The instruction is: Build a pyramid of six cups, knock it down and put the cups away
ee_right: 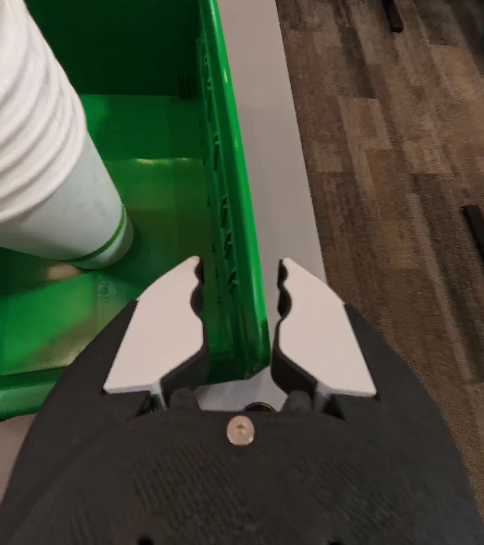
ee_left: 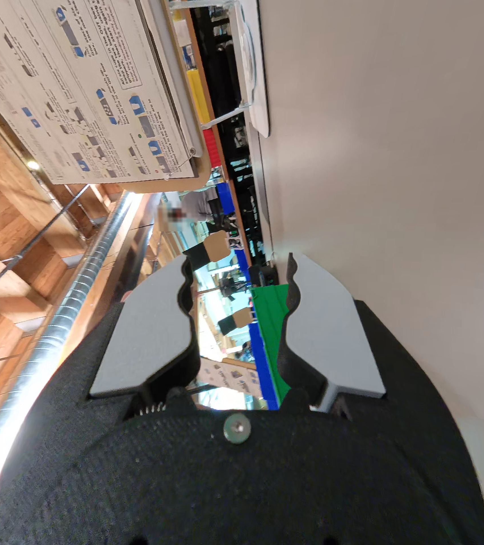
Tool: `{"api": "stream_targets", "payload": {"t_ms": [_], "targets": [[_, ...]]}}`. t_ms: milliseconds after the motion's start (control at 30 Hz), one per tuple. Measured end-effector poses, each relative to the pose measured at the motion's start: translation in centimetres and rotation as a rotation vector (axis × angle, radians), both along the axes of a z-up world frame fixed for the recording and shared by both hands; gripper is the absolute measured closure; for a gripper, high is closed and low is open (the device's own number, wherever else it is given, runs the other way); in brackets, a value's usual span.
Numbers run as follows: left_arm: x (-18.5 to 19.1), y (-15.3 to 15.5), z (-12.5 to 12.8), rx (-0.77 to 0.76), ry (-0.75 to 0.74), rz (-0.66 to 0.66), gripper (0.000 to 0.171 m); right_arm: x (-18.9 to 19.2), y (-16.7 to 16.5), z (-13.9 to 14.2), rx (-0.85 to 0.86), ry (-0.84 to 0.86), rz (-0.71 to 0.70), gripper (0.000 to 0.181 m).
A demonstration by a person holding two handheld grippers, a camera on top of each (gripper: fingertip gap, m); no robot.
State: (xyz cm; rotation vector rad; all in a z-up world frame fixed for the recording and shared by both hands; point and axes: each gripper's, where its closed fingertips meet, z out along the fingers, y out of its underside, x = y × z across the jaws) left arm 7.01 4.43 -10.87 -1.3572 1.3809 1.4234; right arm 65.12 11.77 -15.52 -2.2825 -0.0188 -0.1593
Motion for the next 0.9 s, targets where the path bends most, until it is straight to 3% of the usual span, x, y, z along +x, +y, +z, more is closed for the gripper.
{"api": "stream_targets", "payload": {"t_ms": [67, 200, 333, 467, 500, 533, 633, 733, 800, 900], "targets": [[-0.2, 0.2, -0.1, -0.031, -0.089, -0.005, 0.108, 0.0, 0.2, 0.0, 0.023, 0.032, -0.011, 0.156], [-4.2, 1.3, 2.2, -0.003, -0.353, 0.088, 0.096, -1.7, 0.4, 0.2, 0.066, 0.134, 0.112, 0.175], [-12.6, 1.4, 3.7, 0.005, -0.628, 0.298, 0.083, -2.3, 0.6, 0.3, 0.086, 0.136, 0.129, 0.175], [-23.0, 0.0, 3.5, 0.058, -0.772, 0.527, 0.082, -3.4, 0.8, 0.4, 0.101, 0.206, 0.131, 0.176], [-24.9, -0.5, 2.7, 0.041, -0.840, 0.565, 0.087, -3.7, 0.8, 0.4, 0.101, 0.205, 0.135, 0.176], [-26.4, -1.0, 1.4, -0.007, -0.930, 0.598, 0.108, -4.0, 0.9, 0.4, 0.100, 0.203, 0.138, 0.176], [-29.1, -1.8, -2.4, -0.129, -1.165, 0.668, 0.125, -5.7, 1.1, 0.5, 0.089, 0.197, 0.166, 0.176], [-28.0, -1.2, -4.1, -0.198, -1.378, 0.581, 0.150, -8.6, 1.5, 0.5, 0.081, 0.208, 0.206, 0.176], [-27.5, -0.5, -4.7, -0.198, -1.384, 0.536, 0.161, -11.1, 1.8, 0.4, 0.075, 0.225, 0.237, 0.176], [-27.1, 0.1, -4.5, -0.194, -1.335, 0.502, 0.162, -15.8, 2.1, 0.4, 0.076, 0.270, 0.265, 0.176]]}}
